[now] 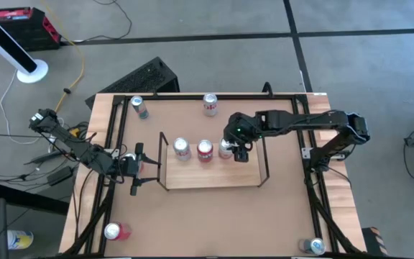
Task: Place canned beverage on shelf
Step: Put the right pink soda can on the shelf aligned with the other orange soda can
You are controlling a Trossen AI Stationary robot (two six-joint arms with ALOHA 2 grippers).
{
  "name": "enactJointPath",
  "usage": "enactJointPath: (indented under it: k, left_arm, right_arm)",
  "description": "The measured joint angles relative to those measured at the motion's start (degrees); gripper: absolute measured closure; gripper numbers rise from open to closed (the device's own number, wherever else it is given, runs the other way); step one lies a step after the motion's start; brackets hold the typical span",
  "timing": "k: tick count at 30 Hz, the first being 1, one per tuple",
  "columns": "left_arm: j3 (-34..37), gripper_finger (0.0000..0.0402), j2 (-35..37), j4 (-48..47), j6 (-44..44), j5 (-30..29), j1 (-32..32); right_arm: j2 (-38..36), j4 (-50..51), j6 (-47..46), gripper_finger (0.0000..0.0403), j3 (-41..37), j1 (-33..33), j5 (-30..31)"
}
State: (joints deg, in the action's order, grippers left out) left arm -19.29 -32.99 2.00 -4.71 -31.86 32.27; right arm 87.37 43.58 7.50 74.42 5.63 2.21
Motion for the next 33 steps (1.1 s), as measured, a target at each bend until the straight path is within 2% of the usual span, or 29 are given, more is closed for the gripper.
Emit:
enactJointPath:
  k: [18,23,33]
  left_arm:
    - [0.0,0.0174,-0.01,0.01,-0.01,0.0,-0.01]
    - [0.0,0.0174,-0.02,0.02,-0.02,0.0,-0.02]
    - [0.0,0.0174,-0.02,0.02,0.0,0.0,-0.01]
  right_arm:
    - [-0.52,0.75,-3.15,0.0126,0.0,-0.41,-0.49]
    - [-0.37,4.01,-4.3,0.0126,2.36,-1.22,-0.19]
    - [-0.42,2.96,-4.23,0.0126,4.71,-2.64,0.51]
